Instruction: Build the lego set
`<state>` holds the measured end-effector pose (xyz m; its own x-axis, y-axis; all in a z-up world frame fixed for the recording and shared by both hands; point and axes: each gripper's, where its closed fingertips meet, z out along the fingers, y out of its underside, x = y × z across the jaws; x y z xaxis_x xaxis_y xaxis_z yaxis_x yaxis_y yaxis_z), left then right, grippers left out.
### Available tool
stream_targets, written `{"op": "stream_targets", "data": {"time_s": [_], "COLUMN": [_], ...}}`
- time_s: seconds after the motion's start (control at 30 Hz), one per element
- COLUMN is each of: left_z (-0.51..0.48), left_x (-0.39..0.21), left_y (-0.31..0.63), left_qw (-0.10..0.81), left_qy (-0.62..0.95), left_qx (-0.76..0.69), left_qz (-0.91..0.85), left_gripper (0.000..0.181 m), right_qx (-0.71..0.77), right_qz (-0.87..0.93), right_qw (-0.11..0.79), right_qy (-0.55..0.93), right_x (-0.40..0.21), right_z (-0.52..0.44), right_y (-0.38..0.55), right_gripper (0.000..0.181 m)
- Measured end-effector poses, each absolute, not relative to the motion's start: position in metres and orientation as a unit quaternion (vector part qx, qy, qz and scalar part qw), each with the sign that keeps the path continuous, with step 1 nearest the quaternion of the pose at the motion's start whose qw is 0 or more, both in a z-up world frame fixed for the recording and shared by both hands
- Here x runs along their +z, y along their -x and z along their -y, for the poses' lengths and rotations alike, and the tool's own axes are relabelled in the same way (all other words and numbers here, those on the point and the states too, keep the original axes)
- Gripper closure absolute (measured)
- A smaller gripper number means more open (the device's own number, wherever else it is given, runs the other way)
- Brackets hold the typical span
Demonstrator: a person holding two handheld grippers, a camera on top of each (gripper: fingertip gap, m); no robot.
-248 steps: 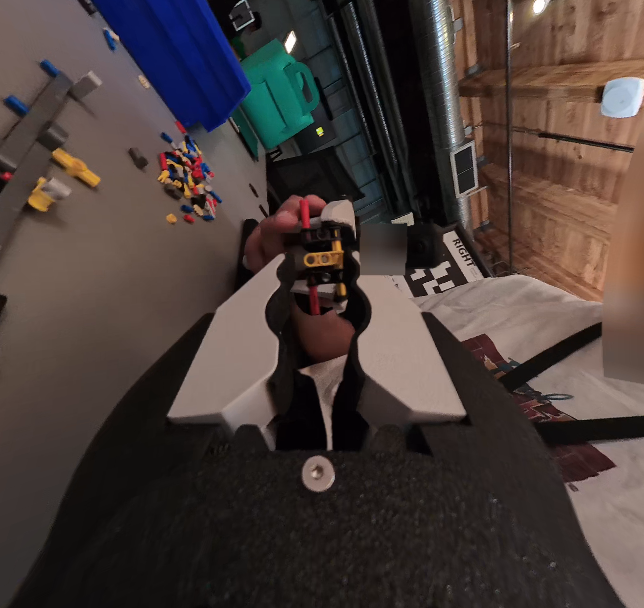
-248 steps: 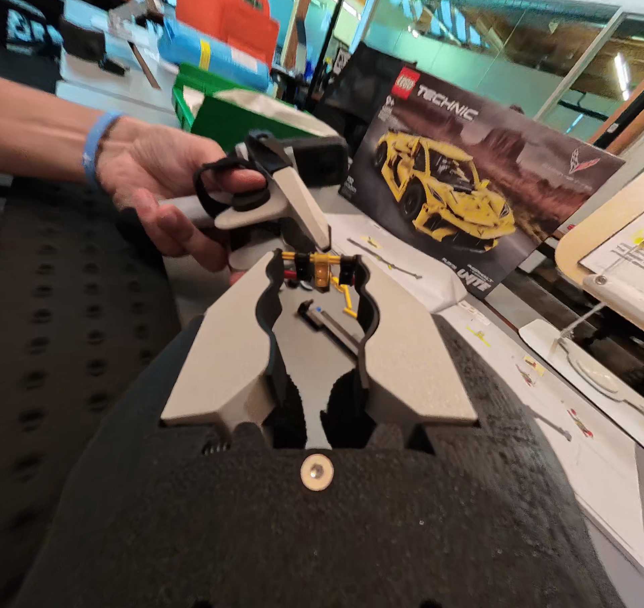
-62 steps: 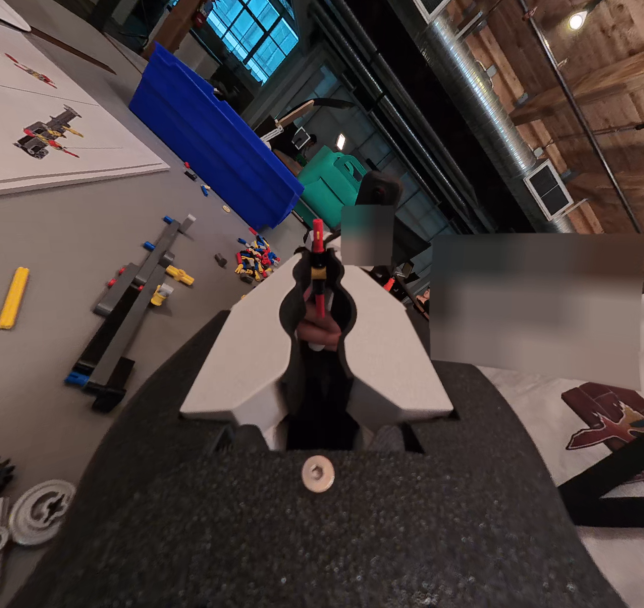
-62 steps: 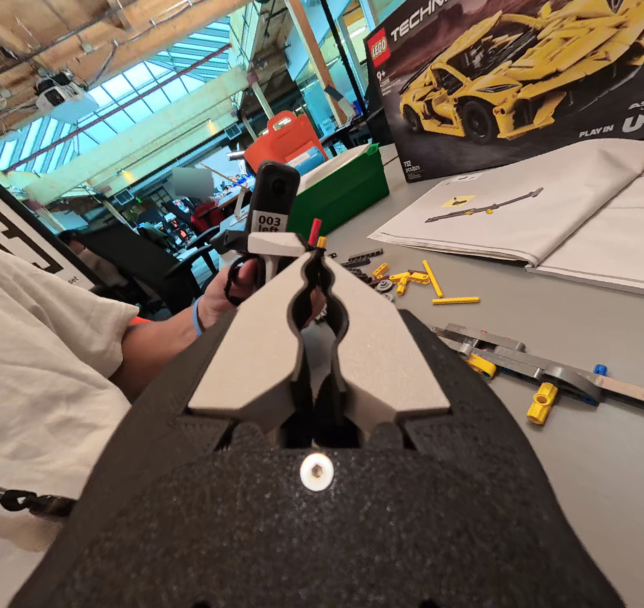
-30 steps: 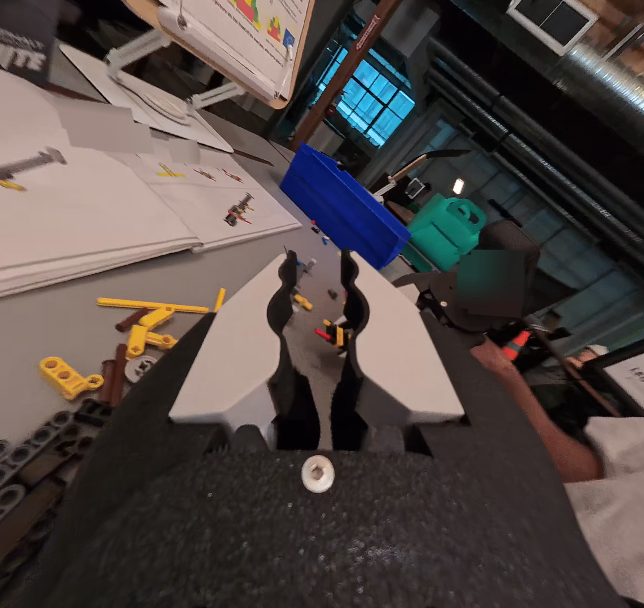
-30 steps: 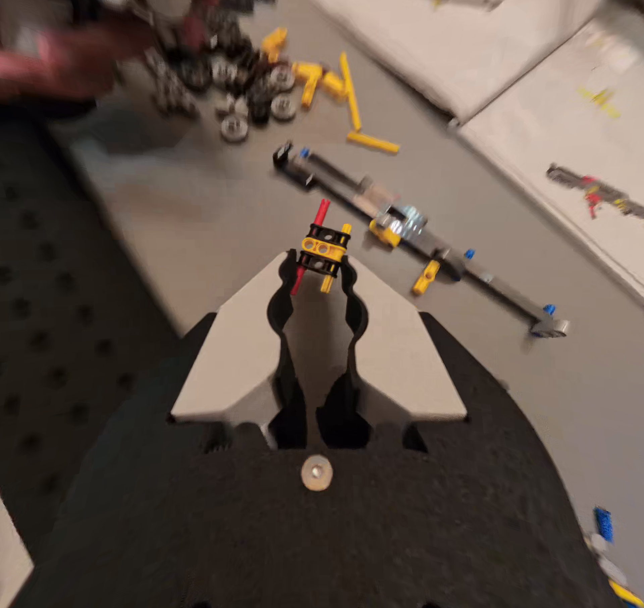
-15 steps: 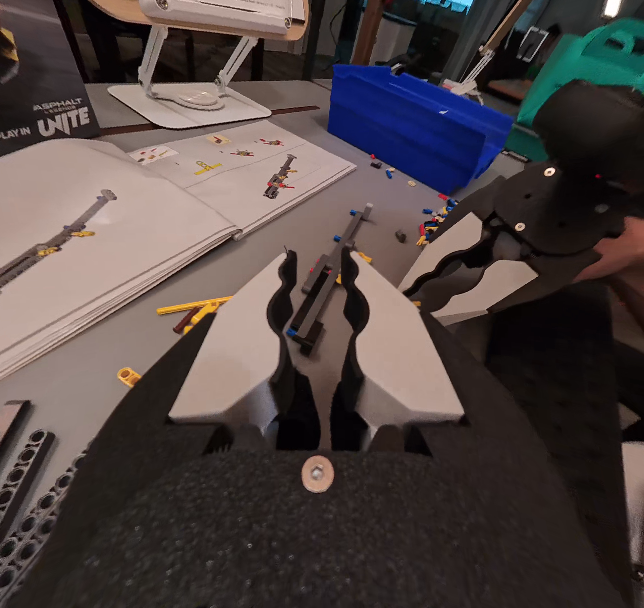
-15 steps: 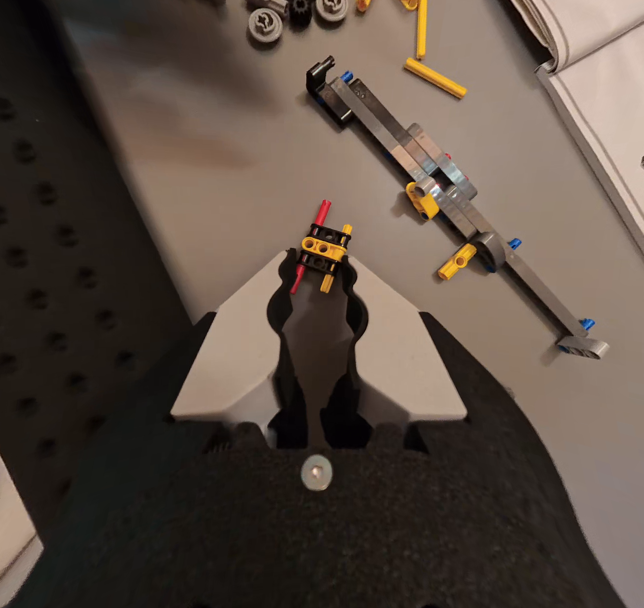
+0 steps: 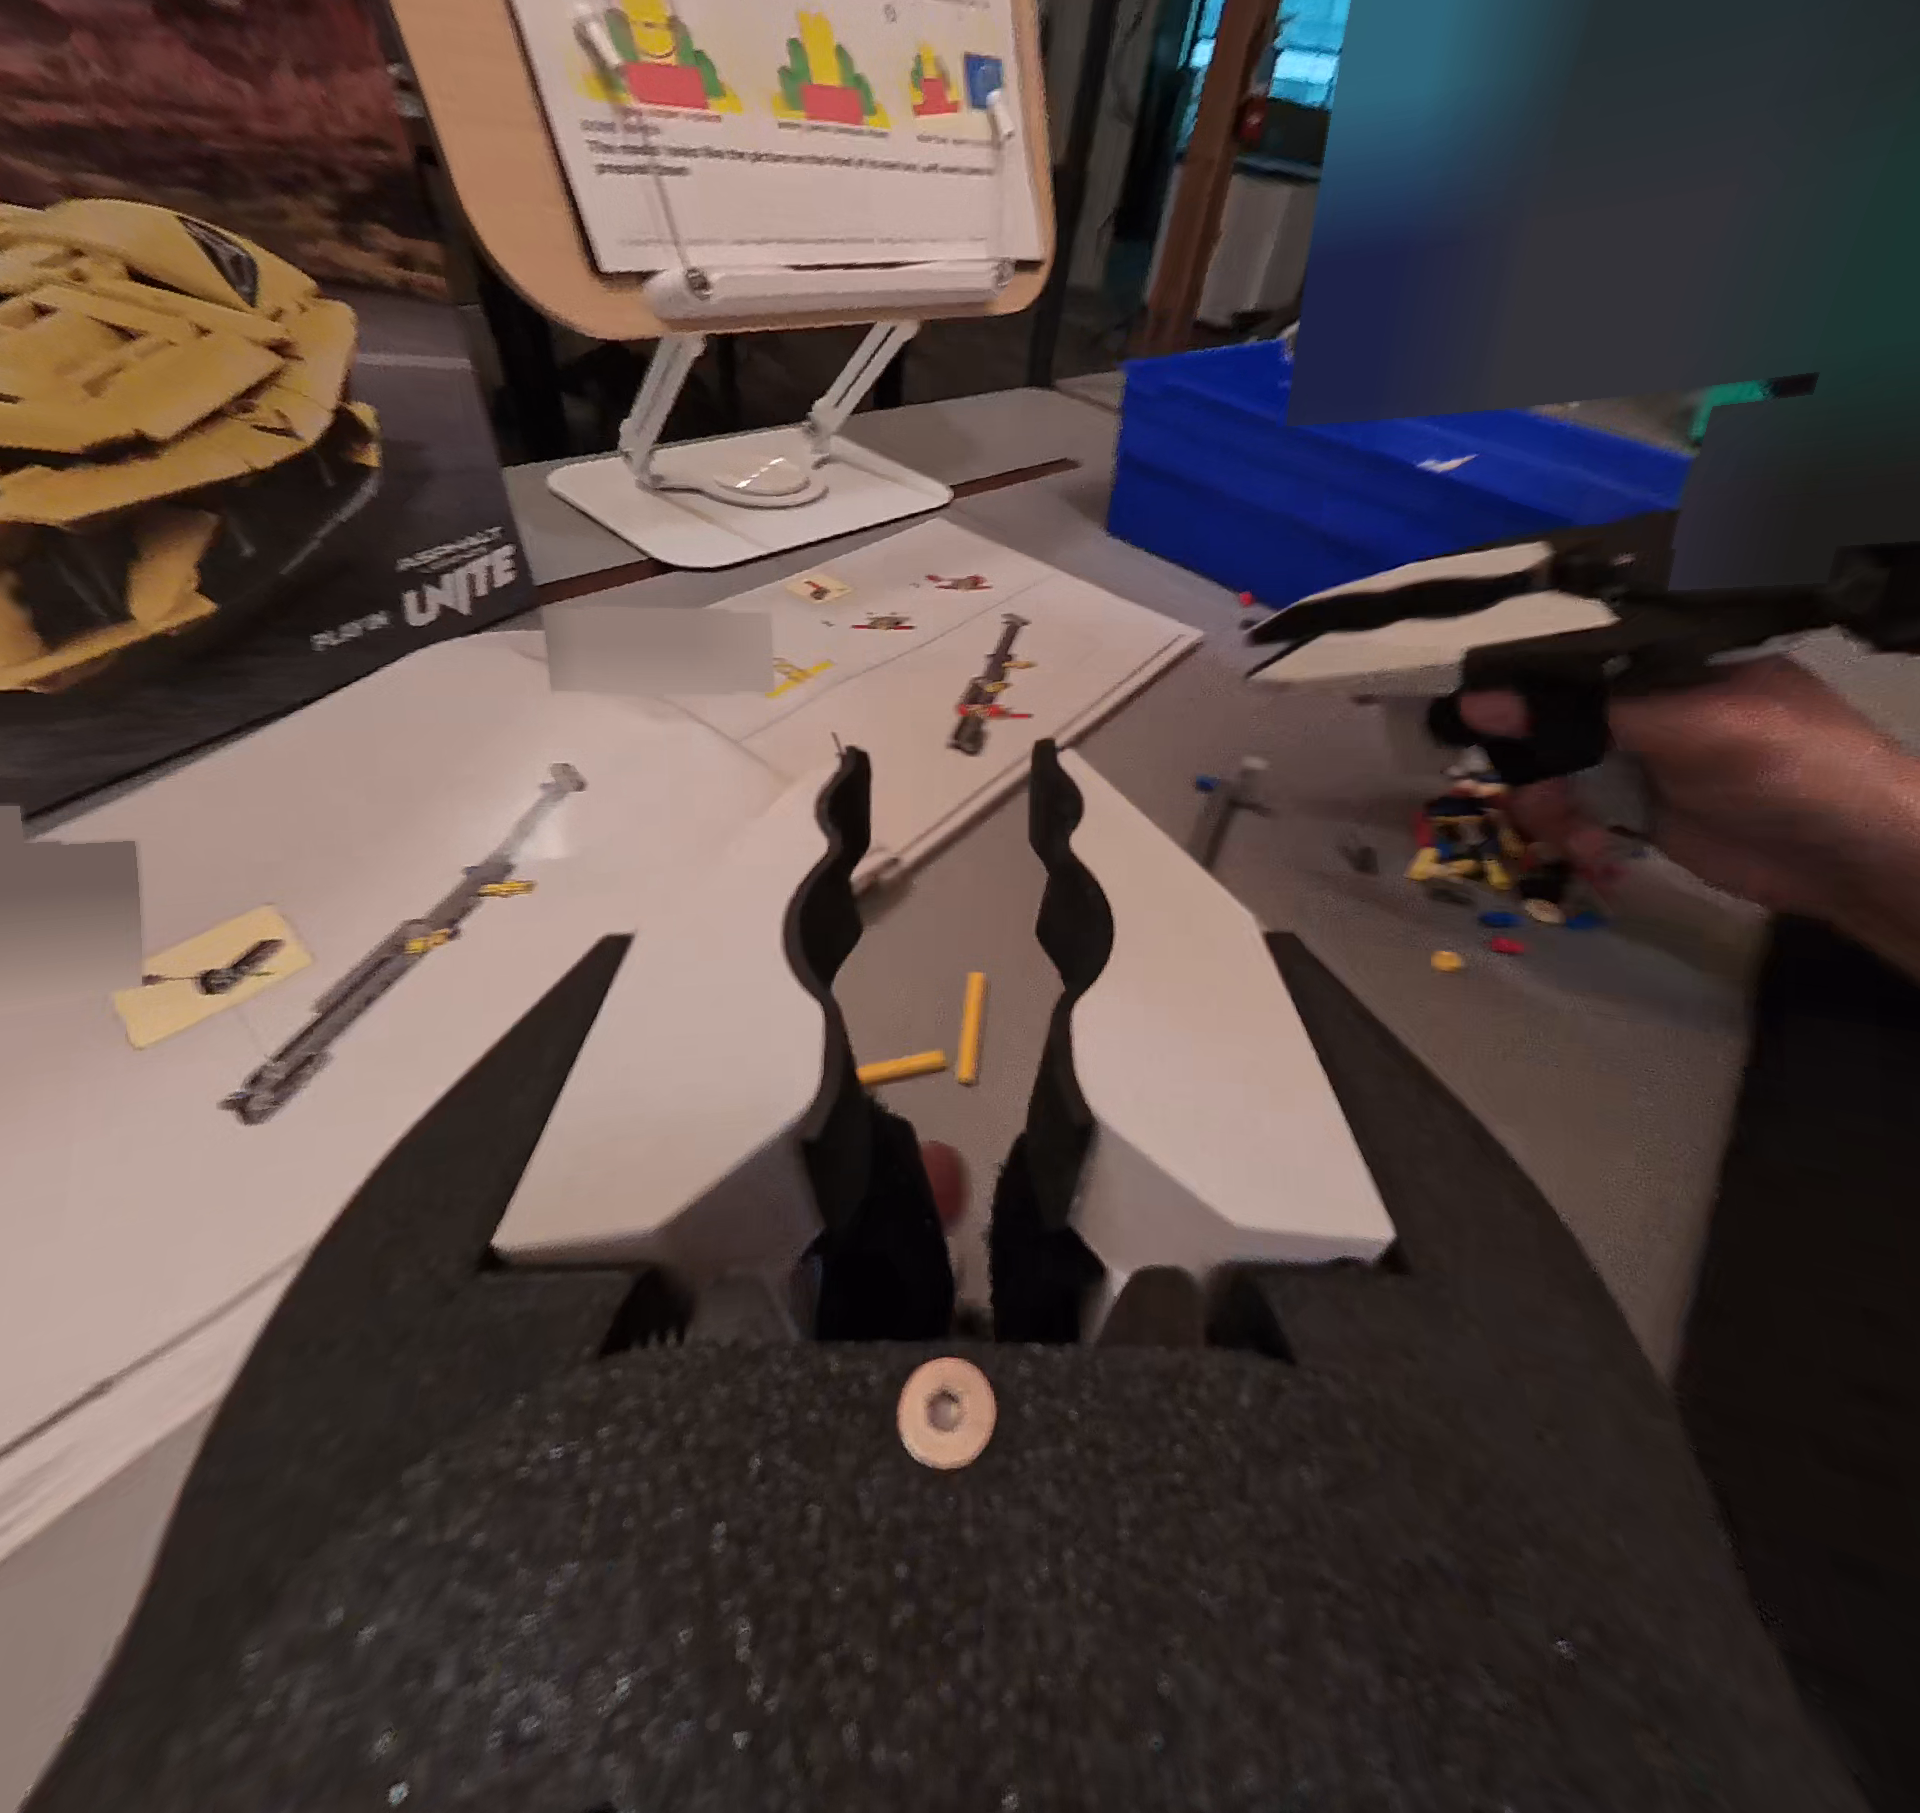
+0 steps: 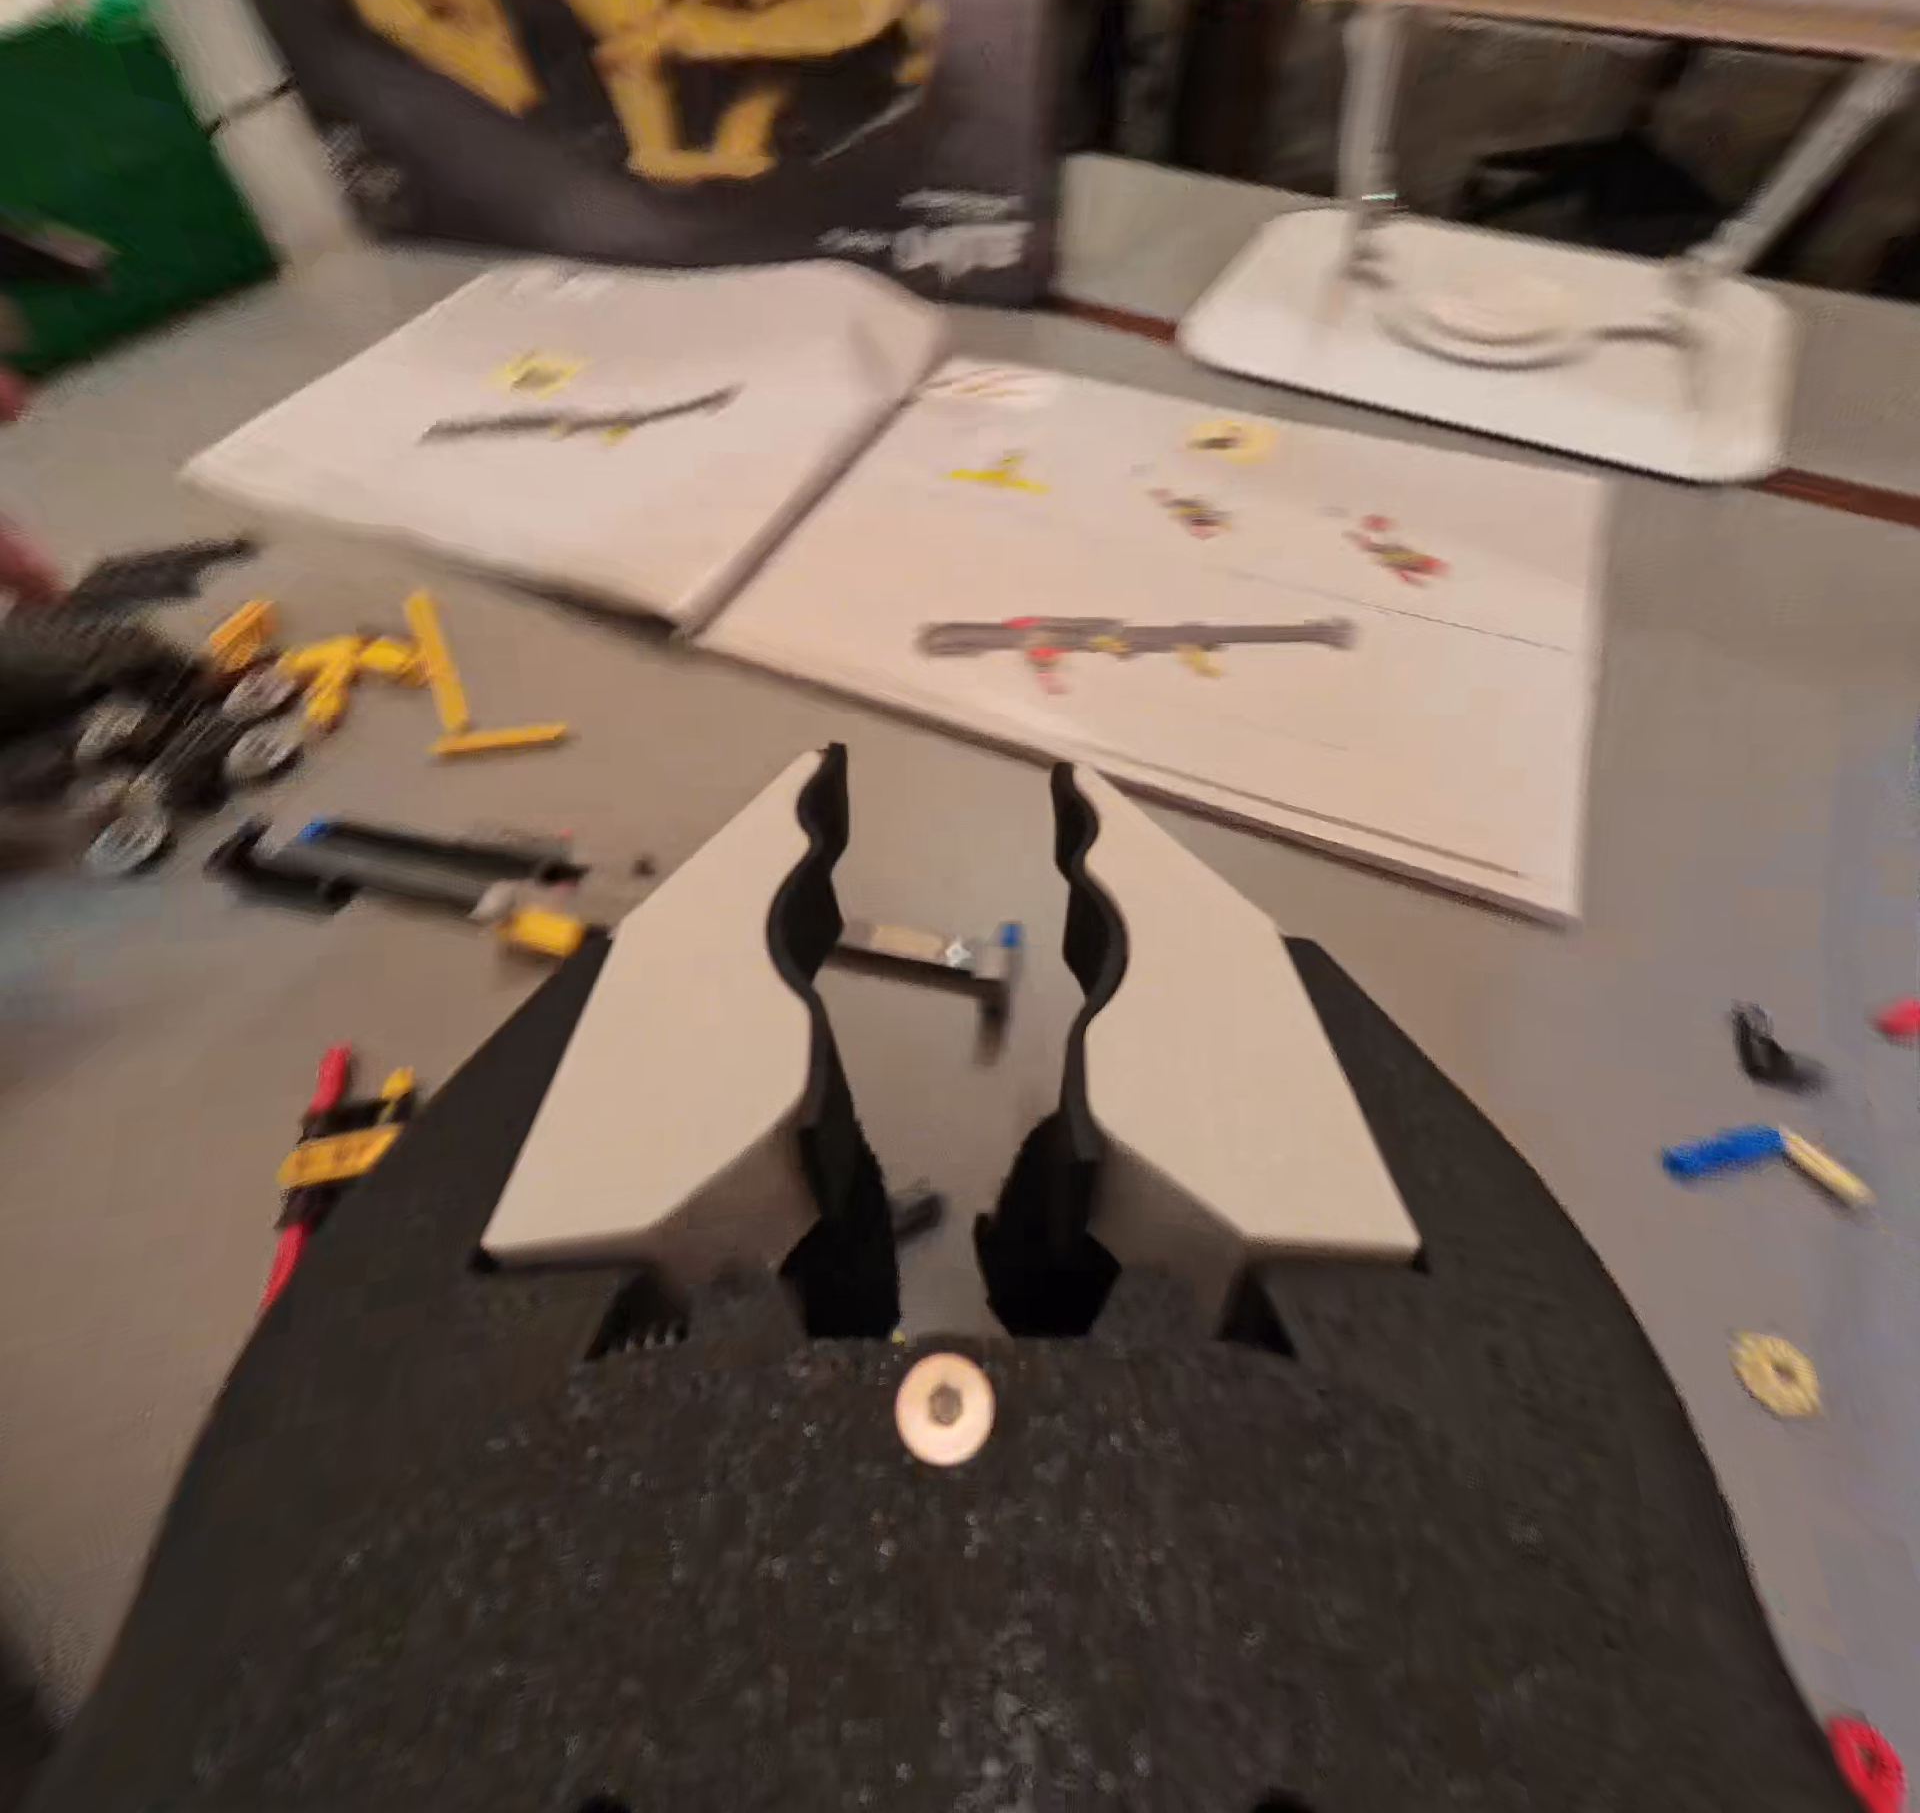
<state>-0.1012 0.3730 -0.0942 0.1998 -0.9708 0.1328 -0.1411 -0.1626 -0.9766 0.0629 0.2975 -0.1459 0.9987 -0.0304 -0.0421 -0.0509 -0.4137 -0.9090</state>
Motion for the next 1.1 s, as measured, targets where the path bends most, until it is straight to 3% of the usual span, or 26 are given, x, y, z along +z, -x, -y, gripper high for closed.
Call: {"op": "stream_targets", "data": {"time_s": [0.17,0.5,0.93,1.1], "left_z": [-0.394,-0.375,-0.373,-0.374], "left_x": [-0.102,-0.119,-0.120,-0.116], "left_y": [0.091,0.096,0.098,0.102], "left_qw": [0.426,0.358,0.362,0.386], "left_qy": [0.645,0.640,0.639,0.633], "left_qx": [-0.458,-0.504,-0.493,-0.477], "left_qz": [-0.439,-0.456,-0.467,-0.471], "left_gripper": [0.153,0.157,0.158,0.159], "right_qx": [-0.043,-0.027,-0.064,-0.069], "right_qz": [-0.118,-0.118,-0.097,-0.142], "right_qw": [0.578,0.599,0.579,0.607], "right_qy": [0.806,0.792,0.807,0.779], "right_x": [-0.139,-0.132,-0.140,-0.122], "right_z": [-0.281,-0.281,-0.284,-0.275], "right_y": [-0.114,-0.113,-0.114,-0.127], "right_gripper": [0.147,0.158,0.162,0.155]}}
